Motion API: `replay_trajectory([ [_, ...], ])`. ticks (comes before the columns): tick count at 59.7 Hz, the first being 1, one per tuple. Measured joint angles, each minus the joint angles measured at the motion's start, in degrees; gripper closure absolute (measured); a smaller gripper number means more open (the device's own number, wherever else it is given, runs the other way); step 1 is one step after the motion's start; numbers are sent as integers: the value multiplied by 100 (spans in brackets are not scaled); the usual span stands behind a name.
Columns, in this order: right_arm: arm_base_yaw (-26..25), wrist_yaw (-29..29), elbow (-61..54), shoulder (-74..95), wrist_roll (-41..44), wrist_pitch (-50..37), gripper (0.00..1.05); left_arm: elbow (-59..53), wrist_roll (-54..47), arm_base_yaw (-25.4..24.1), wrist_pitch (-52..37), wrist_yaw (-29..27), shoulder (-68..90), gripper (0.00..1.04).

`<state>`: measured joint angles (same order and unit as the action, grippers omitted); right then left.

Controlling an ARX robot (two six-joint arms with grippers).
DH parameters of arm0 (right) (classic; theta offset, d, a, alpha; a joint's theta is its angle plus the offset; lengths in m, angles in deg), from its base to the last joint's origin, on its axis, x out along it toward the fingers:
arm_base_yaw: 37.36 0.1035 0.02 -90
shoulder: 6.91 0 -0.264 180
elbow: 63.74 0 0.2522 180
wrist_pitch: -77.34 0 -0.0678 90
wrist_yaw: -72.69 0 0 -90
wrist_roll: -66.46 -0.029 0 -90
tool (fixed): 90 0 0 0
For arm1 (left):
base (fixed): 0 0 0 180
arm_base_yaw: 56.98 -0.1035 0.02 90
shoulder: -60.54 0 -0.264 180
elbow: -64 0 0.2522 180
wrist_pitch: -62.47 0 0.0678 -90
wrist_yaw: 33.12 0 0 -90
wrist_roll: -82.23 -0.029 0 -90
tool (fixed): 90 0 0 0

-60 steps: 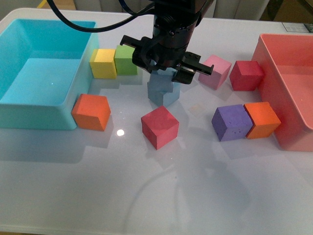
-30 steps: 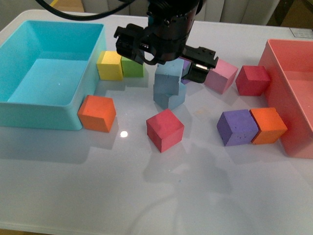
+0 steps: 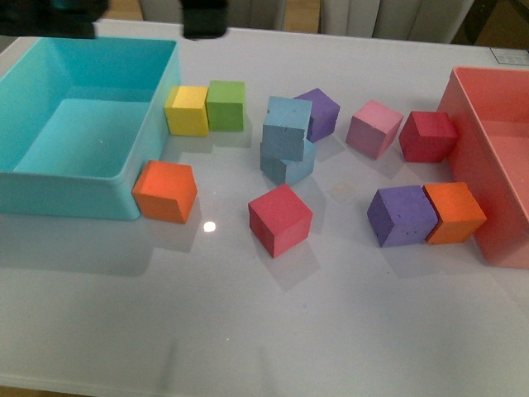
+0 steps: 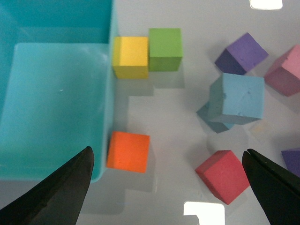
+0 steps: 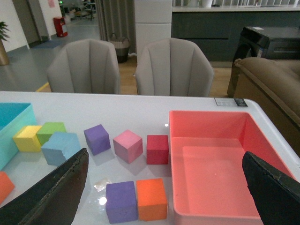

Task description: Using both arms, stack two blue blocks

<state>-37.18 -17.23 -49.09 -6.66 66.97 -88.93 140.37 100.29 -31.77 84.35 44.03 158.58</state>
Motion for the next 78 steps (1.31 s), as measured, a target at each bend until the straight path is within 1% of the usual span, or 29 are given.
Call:
replay_trajectory([
  [2, 0, 0, 0, 0, 2, 0, 9, -190, 31, -85, -24, 7, -214, 9],
  [4, 0, 0, 0, 0, 0, 0, 9, -450, -81, -153, -295, -98, -420, 10],
  [6, 0, -2, 0, 0, 2, 0, 9, -1060, -400, -260, -1510, -483, -717, 17],
  [7, 0, -2, 0, 0, 2, 0, 9, -1217, -444, -291, -1825, -516, -791, 19],
  [8, 0, -7, 0, 0, 0, 0, 9, -1554, -684, -363, -2485, -555, -953, 23],
  [10, 0, -4, 0, 0, 0, 0, 9, -2199, -1014, -540, -3622, -452, -1307, 30],
  [12, 0, 4, 0, 0, 0, 0, 9, -2785, -1228, -719, -4507, -365, -1694, 37],
  [13, 0, 7, 0, 0, 0, 0, 9, -2916, -1294, -763, -4697, -356, -1792, 38],
  [15, 0, 9, 0, 2, 0, 2, 9, -3331, -1419, -909, -5276, -306, -2133, 46],
  [16, 0, 7, 0, 0, 0, 2, 9, -3410, -1453, -942, -5386, -289, -2208, 47],
  [19, 0, 7, 0, 0, -2, 2, 9, -3807, -1565, -1088, -5722, -146, -2583, 58],
  [20, 0, 4, 0, 0, -2, 0, 9, -3866, -1578, -1108, -5740, -120, -2636, 60],
  [24, 0, -9, 0, 0, -2, 0, 9, -4288, -1663, -1270, -5768, 68, -2909, 74],
  [25, 0, -9, 0, 0, -2, 0, 9, -4334, -1676, -1292, -5768, 87, -2933, 76],
  [32, 0, -7, 0, 0, -4, 2, 9, -4826, -1714, -1515, -5751, 323, -3368, 99],
  [34, 0, -4, 0, 0, -7, 2, 9, -4905, -1707, -1556, -5733, 391, -3493, 104],
  [48, 0, -4, 0, 0, -7, 2, 9, -5661, -1744, -1998, -5134, 782, -4837, 103],
  [51, 0, -4, 0, 0, -9, 2, 9, -5772, -1753, -2286, -4931, 1198, -5147, 103],
  [54, 0, -4, 0, 0, -9, 2, 9, -5869, -1751, -2474, -4741, 1241, -5434, 103],
  [57, 0, -4, 0, 0, -9, 2, 9, -6004, -1753, -2490, -4937, 1248, -5464, 103],
  [61, 0, -9, 0, 0, -9, 2, 9, -6135, -1757, -2492, -4859, 1274, -5598, 103],
  [78, 0, -7, 0, 2, -9, 2, 9, -6172, -1759, -2496, -3753, 1283, -6819, 103],
])
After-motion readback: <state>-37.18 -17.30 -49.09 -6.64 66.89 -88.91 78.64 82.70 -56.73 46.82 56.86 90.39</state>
